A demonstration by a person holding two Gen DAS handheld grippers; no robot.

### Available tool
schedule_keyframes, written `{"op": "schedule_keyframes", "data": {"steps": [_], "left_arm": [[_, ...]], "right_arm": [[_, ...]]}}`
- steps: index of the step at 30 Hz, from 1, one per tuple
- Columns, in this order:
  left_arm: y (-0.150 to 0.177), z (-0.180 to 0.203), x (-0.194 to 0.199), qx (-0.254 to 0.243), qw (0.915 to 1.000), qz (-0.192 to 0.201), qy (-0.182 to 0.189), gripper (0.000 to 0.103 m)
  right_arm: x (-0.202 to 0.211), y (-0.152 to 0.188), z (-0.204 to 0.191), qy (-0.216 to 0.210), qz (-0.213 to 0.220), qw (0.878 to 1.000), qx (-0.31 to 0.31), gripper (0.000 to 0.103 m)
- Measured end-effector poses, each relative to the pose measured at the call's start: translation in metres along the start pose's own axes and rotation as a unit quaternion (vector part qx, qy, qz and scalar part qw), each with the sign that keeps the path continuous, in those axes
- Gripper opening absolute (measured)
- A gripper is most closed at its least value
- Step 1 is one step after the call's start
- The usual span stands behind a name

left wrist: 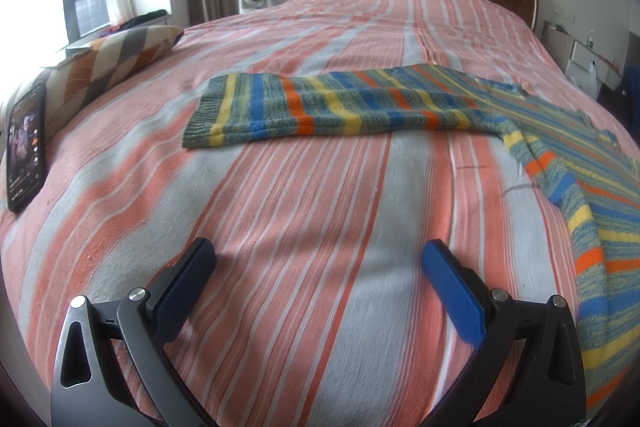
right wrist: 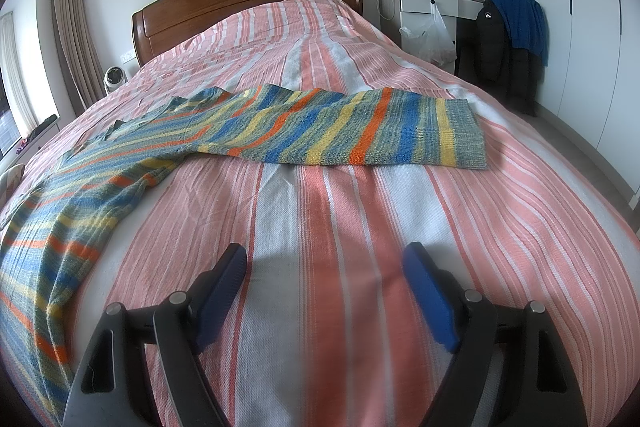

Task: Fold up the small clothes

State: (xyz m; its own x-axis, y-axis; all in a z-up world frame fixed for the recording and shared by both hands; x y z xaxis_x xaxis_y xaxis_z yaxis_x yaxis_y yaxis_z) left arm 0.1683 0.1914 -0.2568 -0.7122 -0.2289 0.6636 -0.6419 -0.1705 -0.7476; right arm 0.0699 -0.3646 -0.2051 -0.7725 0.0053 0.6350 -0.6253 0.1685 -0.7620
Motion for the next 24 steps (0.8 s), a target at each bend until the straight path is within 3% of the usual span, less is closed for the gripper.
{"op": "schedule_keyframes", "data": {"steps": [24], "left_arm": [[0.0010, -0.0001, 0.0010, -0.002, 1.0000, 0.000, -0.006, 0.103]], "right_arm": [[0.0002, -0.0001, -0.0006, 0.000, -0.001, 1.000, 0.000, 0.080]]}}
Point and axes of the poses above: each gripper's, at about its wrist camera, not at the fingertips, and x roughly against the way its jaws point, z to its right, y to its underside, the point moved 7 cm from there along -x, roughly the way its jaws point, and after that the axes turned 4 degrees about -y, right-handed, at the moved point
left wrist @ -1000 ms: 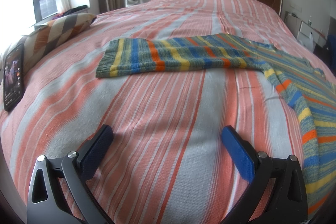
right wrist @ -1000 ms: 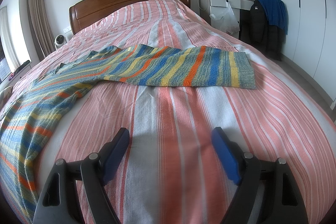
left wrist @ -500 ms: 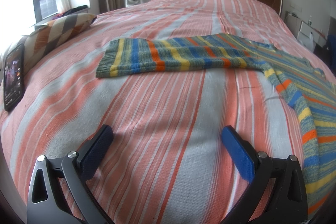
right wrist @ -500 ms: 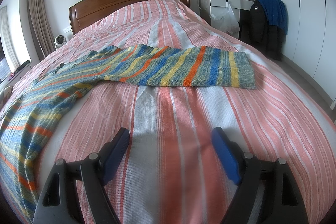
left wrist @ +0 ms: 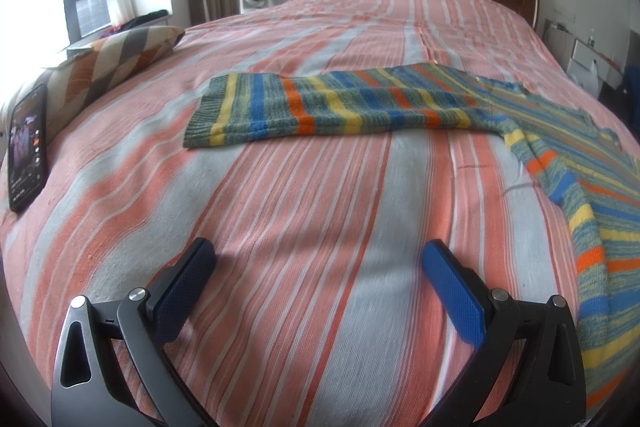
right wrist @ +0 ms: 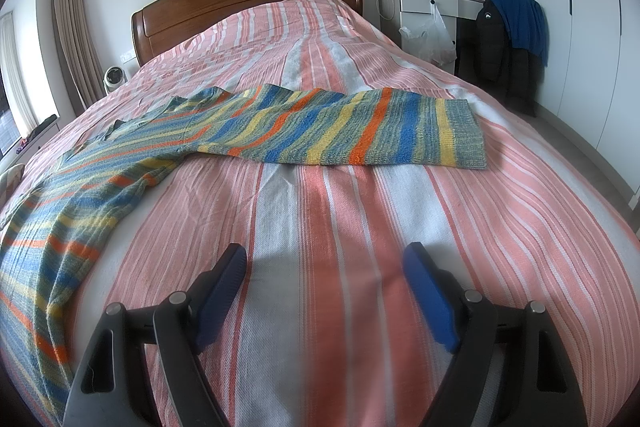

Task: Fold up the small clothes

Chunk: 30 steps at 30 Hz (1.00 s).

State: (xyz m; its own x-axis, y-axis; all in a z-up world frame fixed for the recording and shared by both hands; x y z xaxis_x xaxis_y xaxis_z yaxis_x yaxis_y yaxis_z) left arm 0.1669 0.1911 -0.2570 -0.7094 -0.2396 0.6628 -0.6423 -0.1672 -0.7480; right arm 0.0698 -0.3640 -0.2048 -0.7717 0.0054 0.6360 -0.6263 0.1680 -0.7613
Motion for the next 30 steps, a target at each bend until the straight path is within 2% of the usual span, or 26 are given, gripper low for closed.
{"op": "schedule_keyframes", "data": {"steps": [4, 6, 9, 11, 12, 13, 15, 16, 18, 20, 21, 23, 24, 26, 29, 30], "left_arm": [[0.001, -0.001, 0.005, -0.010, 0.9996, 0.003, -0.026, 0.103], [0.001, -0.003, 0.007, -0.011, 0.9994, -0.010, -0.032, 0.103], [0.002, -0.006, 0.018, -0.002, 0.9989, -0.046, -0.004, 0.103], [0.010, -0.005, 0.038, 0.000, 0.9973, -0.063, 0.037, 0.103], [0.015, -0.005, 0.052, -0.001, 0.9956, -0.070, 0.063, 0.103], [0.017, -0.003, 0.059, -0.003, 0.9947, -0.072, 0.073, 0.103], [0.022, 0.000, 0.079, -0.012, 0.9939, -0.069, 0.085, 0.103], [0.024, 0.002, 0.092, -0.015, 0.9937, -0.065, 0.090, 0.103], [0.028, 0.005, 0.106, -0.016, 0.9932, -0.063, 0.096, 0.103], [0.032, 0.007, 0.113, -0.007, 0.9928, -0.067, 0.099, 0.103], [0.034, 0.007, 0.115, -0.001, 0.9925, -0.071, 0.099, 0.103], [0.035, 0.012, 0.115, 0.004, 0.9919, -0.080, 0.099, 0.103], [0.036, 0.013, 0.115, 0.004, 0.9917, -0.084, 0.097, 0.103], [0.038, 0.014, 0.115, 0.000, 0.9921, -0.090, 0.088, 0.103], [0.041, 0.013, 0.117, 0.002, 0.9928, -0.092, 0.076, 0.103], [0.043, 0.012, 0.118, 0.005, 0.9928, -0.093, 0.076, 0.103]], "right_arm": [[0.000, 0.000, 0.000, 0.000, -0.001, 1.000, 0.000, 0.080], [-0.001, 0.000, 0.000, 0.002, -0.008, 1.000, -0.001, 0.080], [0.003, -0.007, 0.000, -0.016, -0.058, 0.998, -0.004, 0.080], [0.022, -0.024, 0.011, -0.081, -0.049, 0.994, -0.060, 0.080], [0.034, -0.033, 0.024, -0.108, -0.033, 0.988, -0.104, 0.080], [0.040, -0.039, 0.038, -0.124, -0.023, 0.982, -0.141, 0.080], [0.046, -0.047, 0.078, -0.148, -0.011, 0.959, -0.240, 0.080], [0.045, -0.048, 0.103, -0.156, -0.005, 0.942, -0.297, 0.080], [0.036, -0.048, 0.131, -0.170, -0.003, 0.919, -0.356, 0.079], [0.019, -0.048, 0.151, -0.194, -0.015, 0.897, -0.397, 0.073], [0.011, -0.050, 0.156, -0.199, -0.022, 0.893, -0.402, 0.069], [-0.009, -0.057, 0.163, -0.196, -0.045, 0.894, -0.401, 0.062], [-0.019, -0.060, 0.165, -0.189, -0.054, 0.898, -0.393, 0.061], [-0.041, -0.066, 0.169, -0.169, -0.084, 0.906, -0.378, 0.049], [-0.063, -0.068, 0.173, -0.163, -0.091, 0.899, -0.397, 0.040], [-0.067, -0.068, 0.173, -0.160, -0.097, 0.897, -0.400, 0.025]]}}
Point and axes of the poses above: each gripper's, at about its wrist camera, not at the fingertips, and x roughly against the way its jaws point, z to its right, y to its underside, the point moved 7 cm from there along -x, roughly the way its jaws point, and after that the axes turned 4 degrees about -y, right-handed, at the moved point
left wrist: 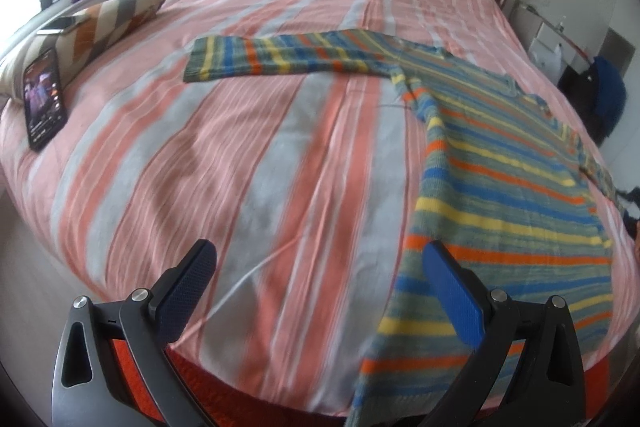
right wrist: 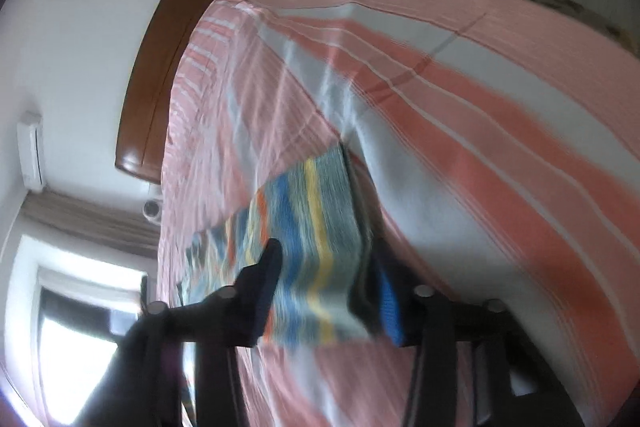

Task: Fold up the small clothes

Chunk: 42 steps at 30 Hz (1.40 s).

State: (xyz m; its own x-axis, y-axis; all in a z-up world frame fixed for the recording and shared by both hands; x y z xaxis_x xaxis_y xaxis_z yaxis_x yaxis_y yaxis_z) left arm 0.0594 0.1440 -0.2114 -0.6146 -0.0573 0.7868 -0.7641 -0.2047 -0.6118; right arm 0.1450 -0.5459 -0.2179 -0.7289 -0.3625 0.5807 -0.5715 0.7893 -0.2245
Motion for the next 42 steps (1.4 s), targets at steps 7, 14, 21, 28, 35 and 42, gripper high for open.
{"op": "schedule_keyframes", "data": {"steps": [7, 14, 21, 28, 35, 42], "left_arm": [[0.010, 0.001, 0.006, -0.008, 0.9999, 0.007, 0.003, 0.102], [0.004, 0.004, 0.007, 0.018, 0.9994, 0.014, 0.024, 0.102], [0.009, -0.010, 0.020, 0.022, 0.9995, 0.020, 0.014, 0.102], [0.023, -0.039, 0.011, 0.053, 0.9985, 0.004, -0.009, 0.102], [-0.001, -0.023, -0.009, 0.032, 0.9992, -0.018, -0.012, 0.103], [-0.044, 0.007, -0.020, 0.003, 0.9996, 0.023, 0.013, 0.102]], "right_arm": [[0.014, -0.003, -0.096, 0.078, 0.016, 0.983, 0.163, 0.002], [-0.029, 0.090, -0.310, -0.047, -0.039, 0.946, 0.319, 0.002], [-0.131, 0.210, -0.359, -0.176, -0.190, 0.930, 0.261, 0.065], [-0.098, 0.184, -0.280, -0.087, -0.129, 0.937, 0.314, 0.066], [-0.033, 0.144, -0.135, 0.097, -0.055, 0.901, 0.418, 0.068], [-0.001, 0.133, -0.071, 0.132, -0.002, 0.899, 0.418, 0.068]]}}
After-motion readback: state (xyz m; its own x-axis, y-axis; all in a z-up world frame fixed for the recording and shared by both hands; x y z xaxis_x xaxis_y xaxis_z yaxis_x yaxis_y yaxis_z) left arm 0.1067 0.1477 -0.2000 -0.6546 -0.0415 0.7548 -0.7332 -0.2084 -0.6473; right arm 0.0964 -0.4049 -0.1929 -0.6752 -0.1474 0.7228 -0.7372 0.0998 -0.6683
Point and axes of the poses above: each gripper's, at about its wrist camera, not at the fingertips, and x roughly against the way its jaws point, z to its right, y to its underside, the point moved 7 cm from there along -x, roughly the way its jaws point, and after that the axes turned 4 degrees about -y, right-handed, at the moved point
